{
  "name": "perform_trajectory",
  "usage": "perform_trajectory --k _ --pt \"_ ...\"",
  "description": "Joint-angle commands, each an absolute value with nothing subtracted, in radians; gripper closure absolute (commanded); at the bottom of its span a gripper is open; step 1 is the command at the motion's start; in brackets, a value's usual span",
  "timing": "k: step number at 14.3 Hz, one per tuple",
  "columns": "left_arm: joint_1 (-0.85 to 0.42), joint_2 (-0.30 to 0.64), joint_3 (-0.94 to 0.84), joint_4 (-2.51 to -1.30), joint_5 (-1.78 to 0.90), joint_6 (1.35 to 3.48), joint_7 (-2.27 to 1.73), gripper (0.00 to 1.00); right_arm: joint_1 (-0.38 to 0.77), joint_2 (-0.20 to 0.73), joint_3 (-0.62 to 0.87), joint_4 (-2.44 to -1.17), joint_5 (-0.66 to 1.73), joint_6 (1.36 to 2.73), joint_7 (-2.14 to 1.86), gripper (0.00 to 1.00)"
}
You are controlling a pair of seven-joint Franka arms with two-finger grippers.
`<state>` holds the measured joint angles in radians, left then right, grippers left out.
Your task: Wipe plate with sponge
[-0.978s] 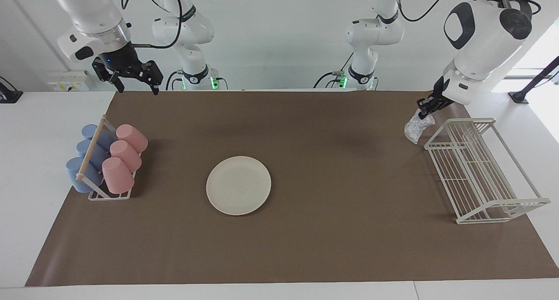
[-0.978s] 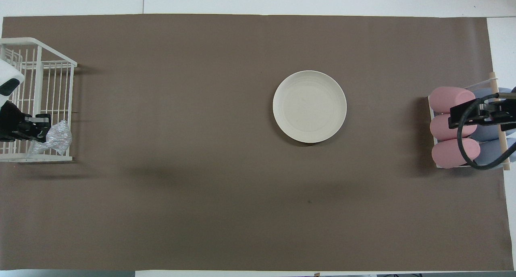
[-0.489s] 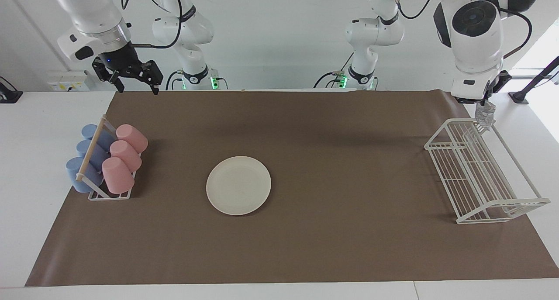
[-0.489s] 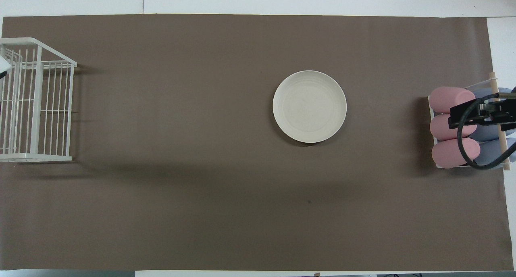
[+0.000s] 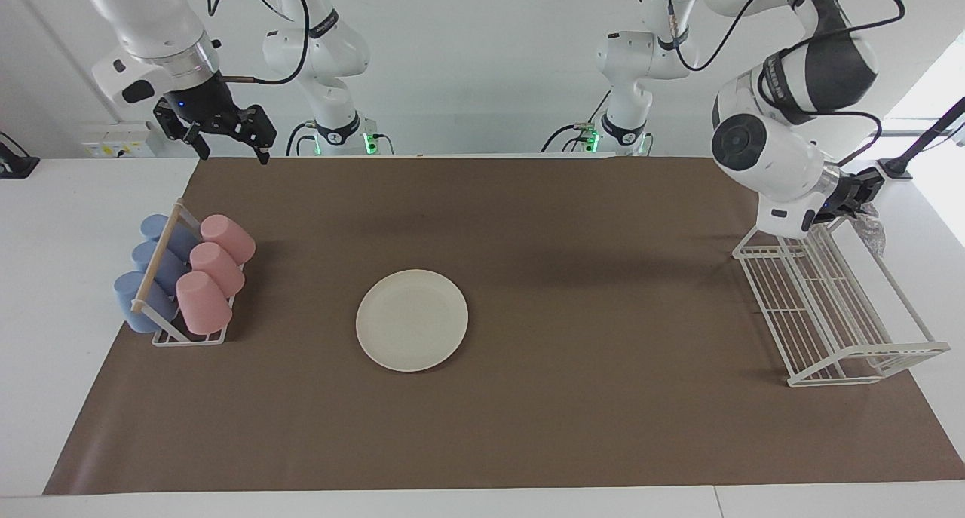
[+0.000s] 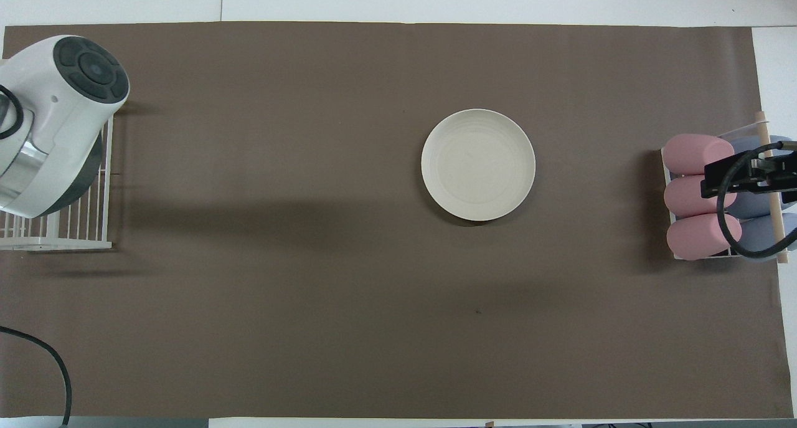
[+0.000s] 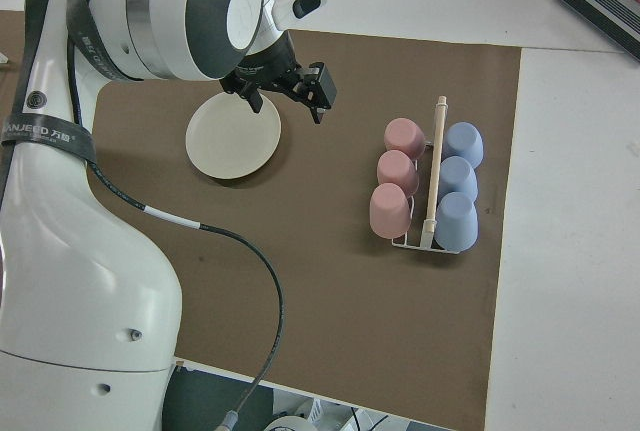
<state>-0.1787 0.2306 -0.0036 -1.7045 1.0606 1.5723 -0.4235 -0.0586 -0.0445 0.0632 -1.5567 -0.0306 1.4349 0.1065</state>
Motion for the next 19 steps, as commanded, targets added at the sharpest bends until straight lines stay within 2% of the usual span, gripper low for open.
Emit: perform_trajectory --k 1,5,8,13,14,15,16,17,19 --pt "-0.219 0.320 0.008 -1.712 1.153 1.550 -0.598 1.00 -0.081 -0.060 0.071 -1.568 -0.014 1.443 0.045 0.00" --pt "-0.233 0.350 0.003 -1.726 1.158 1.535 -0.696 1.00 -0.092 -0.058 0.071 -1.568 -0.015 1.454 0.023 0.00" --pt "-0.235 0.333 0.002 -1.802 1.152 1.580 -0.805 1.00 -0.091 -0.058 0.069 -1.571 -0.015 1.477 0.032 0.00" --pt "-0.233 0.333 -0.002 -1.805 1.106 1.591 -0.813 1.00 -0.089 -0.058 0.071 -1.569 -0.015 1.479 0.064 0.00" --pt "-0.235 0.334 0.002 -1.799 1.088 1.592 -0.813 0.88 -0.089 -0.058 0.071 -1.569 -0.014 1.479 0.066 0.00" --pt "-0.235 0.334 0.002 -1.796 1.071 1.594 -0.815 0.62 -0.089 -0.058 0.071 -1.569 -0.015 1.479 0.067 0.00" --pt "-0.235 0.334 0.002 -1.796 1.066 1.598 -0.815 0.19 -0.089 -0.058 0.071 -1.569 -0.015 1.479 0.067 0.00" --pt "-0.235 0.334 0.002 -1.795 1.065 1.606 -0.815 0.00 -0.089 -0.058 0.071 -1.569 -0.015 1.479 0.067 0.00" --pt "-0.233 0.334 0.002 -1.795 1.062 1.611 -0.816 0.00 -0.086 -0.057 0.074 -1.568 -0.015 1.479 0.067 0.00"
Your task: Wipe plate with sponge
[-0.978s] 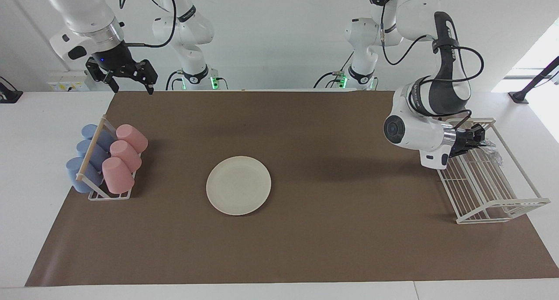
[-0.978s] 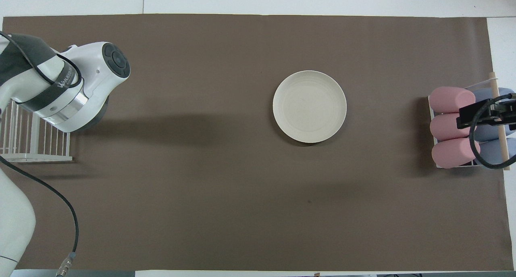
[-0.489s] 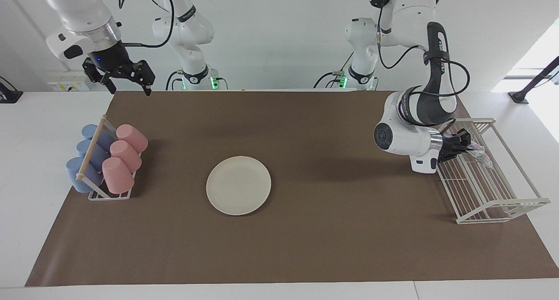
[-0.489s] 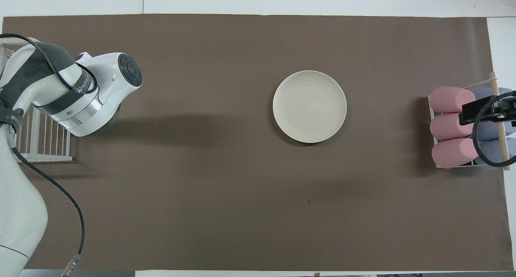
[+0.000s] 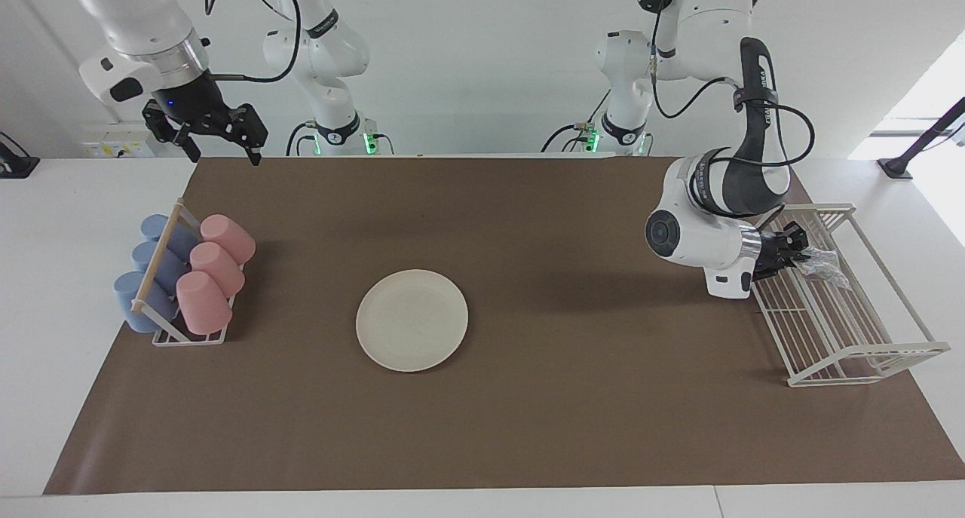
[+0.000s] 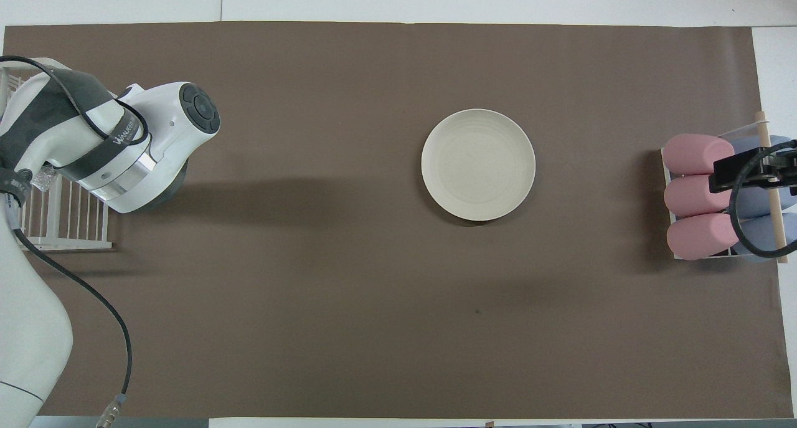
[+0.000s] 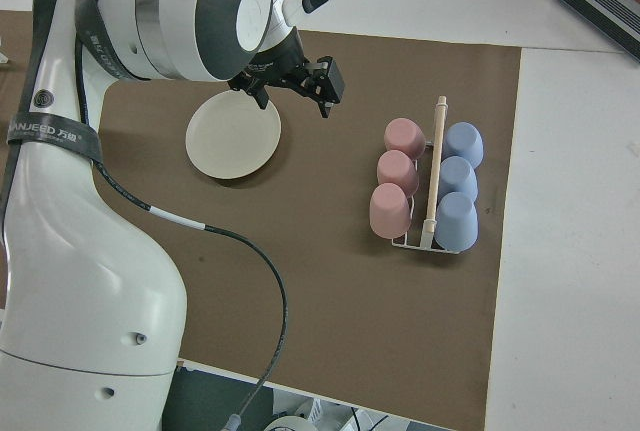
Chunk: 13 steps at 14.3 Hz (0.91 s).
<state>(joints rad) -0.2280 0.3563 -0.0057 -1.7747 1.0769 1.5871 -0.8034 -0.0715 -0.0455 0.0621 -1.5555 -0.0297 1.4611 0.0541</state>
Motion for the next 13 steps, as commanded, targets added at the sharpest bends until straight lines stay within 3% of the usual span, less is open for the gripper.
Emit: perform_trajectory --k 1,6,10,13 --pt "-0.232 0.334 0.002 -1.793 1.055 1.612 -0.816 0.00 -0.086 -0.057 0.074 -1.568 -0.015 1.479 0.067 0.00" --pt "-0.225 0.330 0.002 -1.752 0.976 1.632 -0.813 0.00 -0.083 -0.057 0.074 -1.568 -0.015 1.479 0.069 0.00" --pt "-0.199 0.276 0.005 -1.657 0.752 1.641 -0.796 0.00 -0.081 -0.058 0.074 -1.568 -0.015 1.477 0.068 0.00" --pt "-0.193 0.207 0.008 -1.651 0.646 1.637 -0.741 0.00 -0.081 -0.058 0.075 -1.568 -0.015 1.476 0.069 0.00"
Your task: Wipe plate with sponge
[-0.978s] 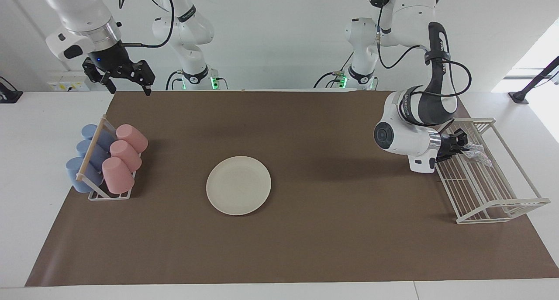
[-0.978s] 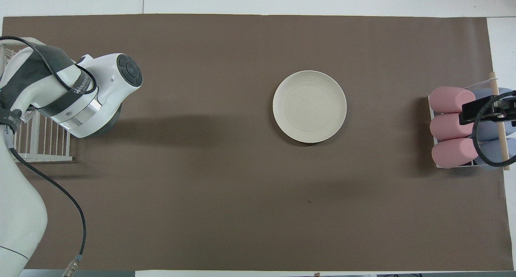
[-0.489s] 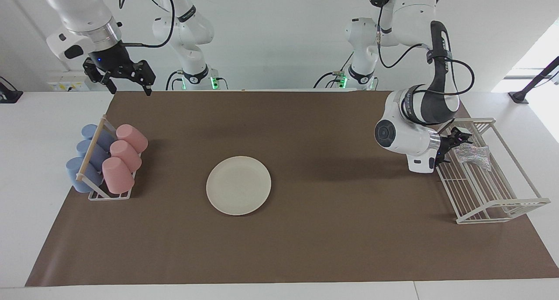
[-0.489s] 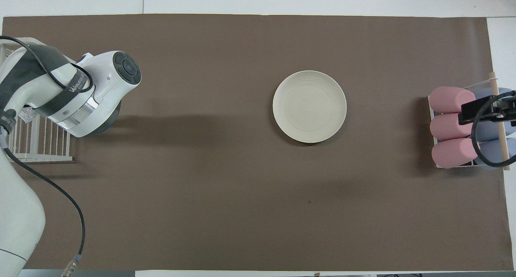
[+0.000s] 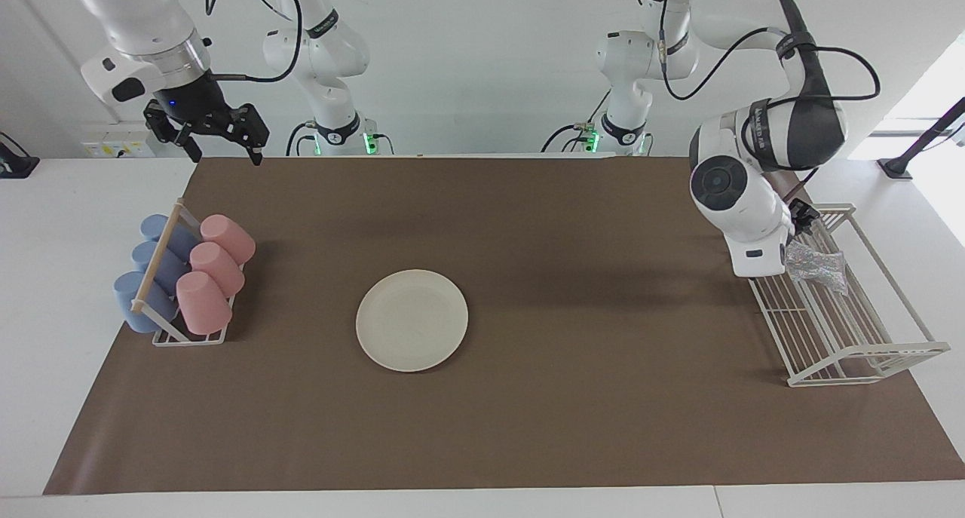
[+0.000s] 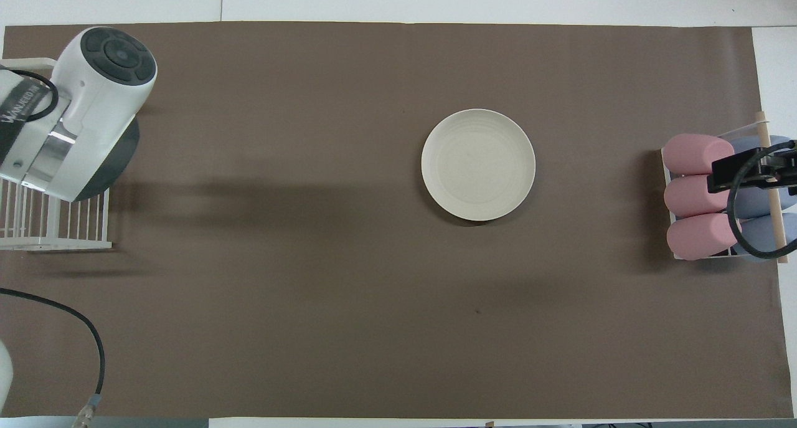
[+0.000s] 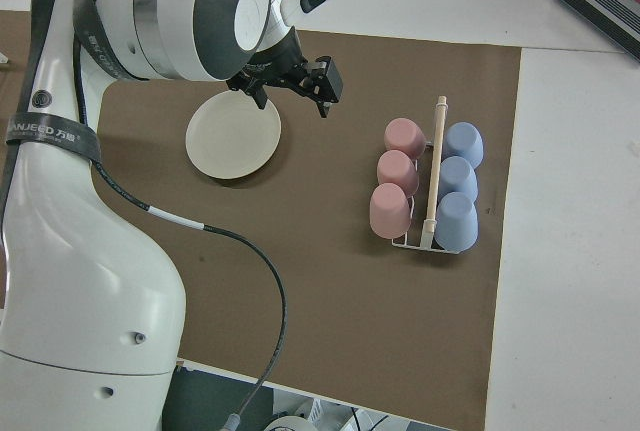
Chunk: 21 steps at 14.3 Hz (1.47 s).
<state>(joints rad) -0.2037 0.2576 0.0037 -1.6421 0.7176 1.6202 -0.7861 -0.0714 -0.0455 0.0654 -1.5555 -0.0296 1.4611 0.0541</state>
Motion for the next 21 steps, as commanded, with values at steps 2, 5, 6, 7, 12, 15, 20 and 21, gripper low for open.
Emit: perform_trajectory --k 2,5,6,7,12,15,20,21 --pt "-0.190 0.152 0.020 -1.638 0.542 1.632 -0.695 0.00 -0.081 -0.058 0.075 -1.568 -0.015 1.476 0.069 0.00" --pt "-0.105 0.037 0.020 -1.637 0.343 1.617 -0.502 0.00 -0.080 -0.058 0.075 -1.568 -0.015 1.476 0.069 0.00" --pt "-0.082 0.003 0.020 -1.637 0.292 1.594 -0.436 0.00 -0.080 -0.058 0.075 -1.566 -0.015 1.476 0.069 0.00" --pt "-0.071 -0.018 0.020 -1.637 0.261 1.566 -0.379 0.00 -0.080 -0.058 0.075 -1.568 -0.015 1.476 0.069 0.00" --pt "-0.041 -0.119 0.021 -1.676 0.057 1.422 -0.198 0.00 -0.080 -0.058 0.075 -1.568 -0.015 1.476 0.069 0.00" --pt "-0.037 -0.190 0.021 -1.802 -0.030 1.457 -0.124 0.00 -0.080 -0.058 0.075 -1.566 -0.015 1.476 0.069 0.00" --pt "-0.125 -0.089 0.084 -1.705 -0.037 1.592 -0.150 0.00 -0.080 -0.058 0.075 -1.568 -0.015 1.476 0.069 0.00" --pt "-0.152 -0.059 0.119 -1.657 -0.037 1.569 -0.152 0.00 -0.080 -0.058 0.075 -1.568 -0.015 1.476 0.069 0.00"
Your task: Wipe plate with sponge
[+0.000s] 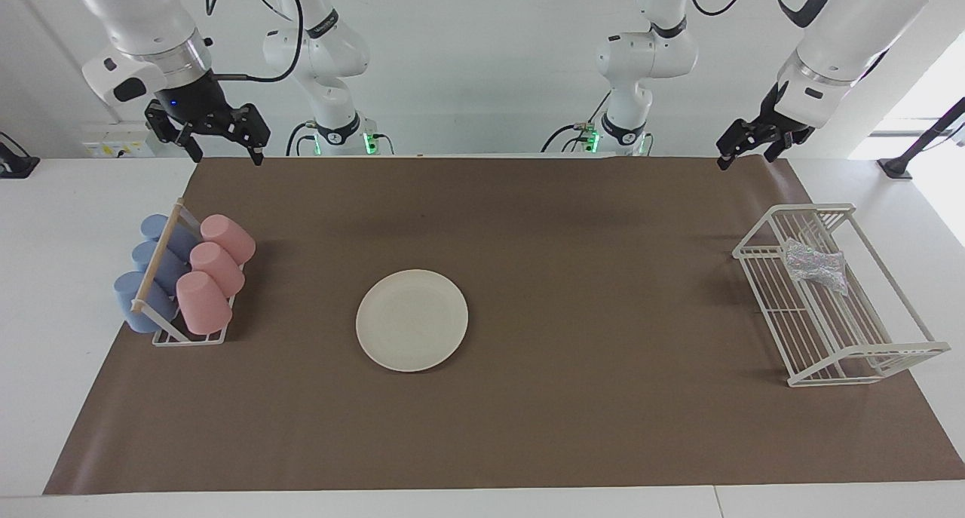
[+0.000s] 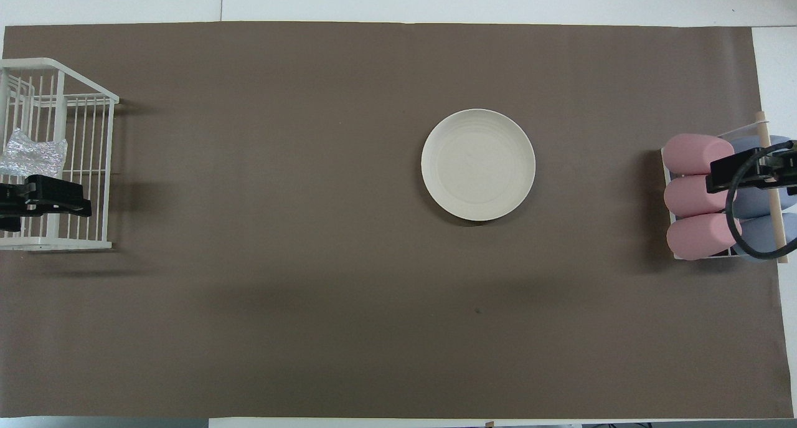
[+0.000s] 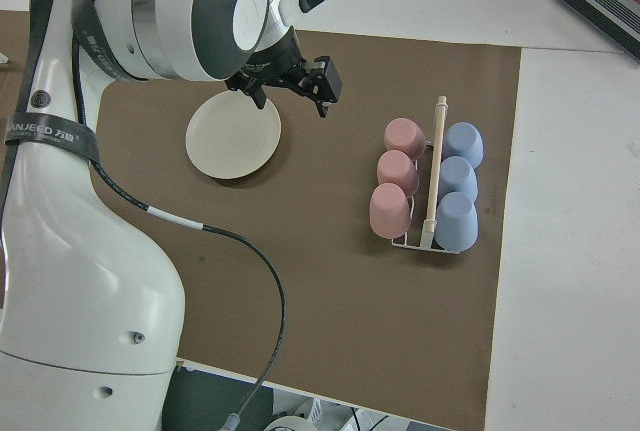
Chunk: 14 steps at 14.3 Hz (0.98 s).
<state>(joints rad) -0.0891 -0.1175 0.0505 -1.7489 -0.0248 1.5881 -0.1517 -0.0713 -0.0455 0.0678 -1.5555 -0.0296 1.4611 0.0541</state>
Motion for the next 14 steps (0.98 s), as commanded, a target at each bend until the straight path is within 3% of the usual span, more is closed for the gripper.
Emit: perform_trajectory --k 1,3,8,14 --pt "-0.153 -0.017 0.126 -1.605 -0.035 1.554 -0.152 0.00 -0.080 -0.058 0.075 -1.568 -0.015 1.476 0.069 0.00" --pt "-0.147 0.003 0.115 -1.569 -0.034 1.549 -0.152 0.00 -0.080 -0.058 0.075 -1.568 -0.015 1.476 0.069 0.00" --pt "-0.107 -0.086 0.058 -1.686 -0.031 1.534 -0.149 0.00 -0.080 -0.058 0.075 -1.568 -0.015 1.476 0.069 0.00" --pt "-0.067 -0.086 0.018 -1.686 -0.034 1.531 -0.147 0.00 -0.080 -0.058 0.077 -1.568 -0.015 1.476 0.069 0.00"
